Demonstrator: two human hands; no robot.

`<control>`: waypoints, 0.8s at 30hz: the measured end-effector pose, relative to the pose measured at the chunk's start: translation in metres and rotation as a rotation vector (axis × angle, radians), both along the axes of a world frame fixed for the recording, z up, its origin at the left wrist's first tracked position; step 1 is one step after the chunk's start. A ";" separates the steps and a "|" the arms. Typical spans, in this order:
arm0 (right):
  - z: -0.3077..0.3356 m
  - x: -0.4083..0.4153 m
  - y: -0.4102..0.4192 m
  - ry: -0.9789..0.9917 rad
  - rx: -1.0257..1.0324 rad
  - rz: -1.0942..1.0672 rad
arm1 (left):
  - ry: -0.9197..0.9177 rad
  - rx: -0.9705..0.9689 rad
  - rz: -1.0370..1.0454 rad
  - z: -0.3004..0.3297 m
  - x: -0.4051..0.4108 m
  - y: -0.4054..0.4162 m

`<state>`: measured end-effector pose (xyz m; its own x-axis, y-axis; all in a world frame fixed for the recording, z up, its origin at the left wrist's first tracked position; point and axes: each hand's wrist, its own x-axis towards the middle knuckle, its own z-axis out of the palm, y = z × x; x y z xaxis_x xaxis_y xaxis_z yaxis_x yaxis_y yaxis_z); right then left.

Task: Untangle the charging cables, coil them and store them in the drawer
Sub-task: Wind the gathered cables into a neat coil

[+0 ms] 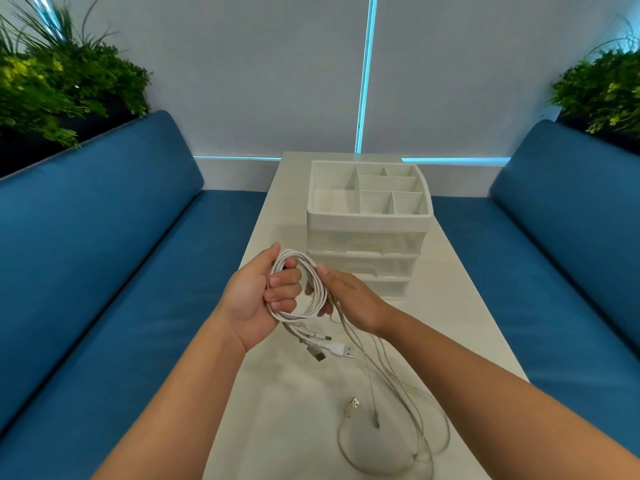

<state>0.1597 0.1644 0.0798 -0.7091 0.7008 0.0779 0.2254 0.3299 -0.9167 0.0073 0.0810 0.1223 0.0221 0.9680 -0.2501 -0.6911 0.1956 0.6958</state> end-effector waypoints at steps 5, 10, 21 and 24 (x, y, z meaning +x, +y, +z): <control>-0.011 -0.003 -0.005 -0.029 -0.070 -0.065 | -0.025 0.044 0.011 0.001 0.006 0.000; -0.015 -0.005 -0.010 -0.113 0.092 -0.136 | -0.044 0.029 0.071 0.000 0.003 0.002; -0.033 0.012 -0.003 -0.343 0.002 0.040 | -0.046 -0.043 0.190 -0.005 -0.008 0.005; -0.029 0.022 0.009 -0.551 0.081 0.039 | -0.025 -0.034 0.229 -0.004 -0.011 0.005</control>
